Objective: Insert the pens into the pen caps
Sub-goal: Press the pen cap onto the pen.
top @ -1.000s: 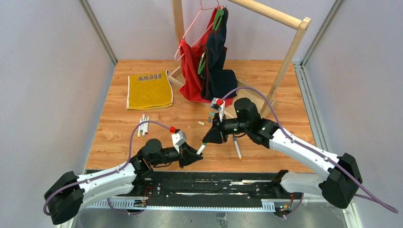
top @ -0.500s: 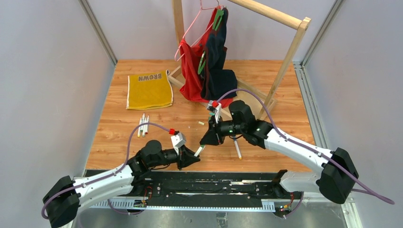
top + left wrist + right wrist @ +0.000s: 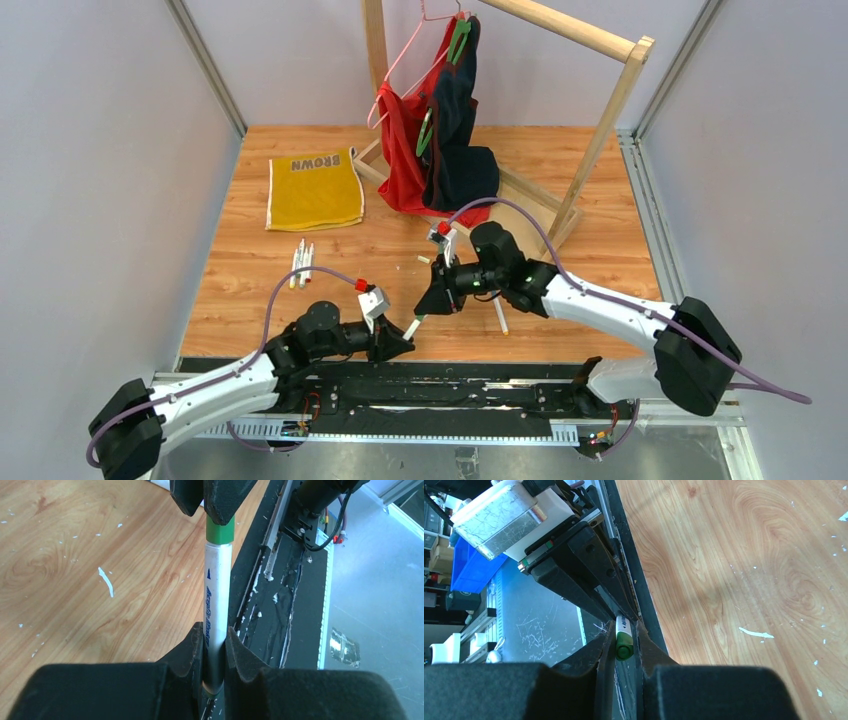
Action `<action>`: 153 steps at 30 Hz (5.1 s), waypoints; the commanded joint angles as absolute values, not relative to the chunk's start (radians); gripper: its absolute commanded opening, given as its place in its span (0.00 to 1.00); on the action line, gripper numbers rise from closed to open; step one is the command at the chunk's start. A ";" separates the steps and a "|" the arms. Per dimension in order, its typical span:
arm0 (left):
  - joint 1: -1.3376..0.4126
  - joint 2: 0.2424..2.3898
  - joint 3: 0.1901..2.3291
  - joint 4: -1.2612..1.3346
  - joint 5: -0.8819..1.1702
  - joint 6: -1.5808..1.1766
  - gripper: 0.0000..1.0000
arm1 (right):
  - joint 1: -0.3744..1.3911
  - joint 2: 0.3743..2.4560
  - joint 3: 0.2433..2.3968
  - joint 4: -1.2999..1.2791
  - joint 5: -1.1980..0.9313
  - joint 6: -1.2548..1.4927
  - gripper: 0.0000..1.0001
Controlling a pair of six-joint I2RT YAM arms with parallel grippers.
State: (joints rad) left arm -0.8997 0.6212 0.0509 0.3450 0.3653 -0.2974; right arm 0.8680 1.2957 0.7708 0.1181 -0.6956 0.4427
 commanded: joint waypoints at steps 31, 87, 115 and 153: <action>-0.769 0.519 0.130 0.752 0.294 -0.439 0.00 | 1.055 1.443 0.608 0.109 -0.930 0.552 0.01; -0.729 0.621 0.088 0.625 0.435 -0.321 0.00 | 0.837 1.066 0.866 0.223 -0.463 0.455 0.58; -0.729 0.602 0.091 0.626 0.449 -0.335 0.00 | 0.894 1.255 0.960 0.210 -0.589 0.413 0.15; -0.727 0.496 0.268 0.685 0.323 -0.389 0.00 | 1.021 1.403 0.746 0.079 -0.782 0.558 0.00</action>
State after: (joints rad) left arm -0.7433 0.5190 0.1066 0.3271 0.4820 -0.4080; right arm 0.9062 1.3350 0.8734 0.2554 -0.6476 0.4797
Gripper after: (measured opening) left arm 0.176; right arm 0.067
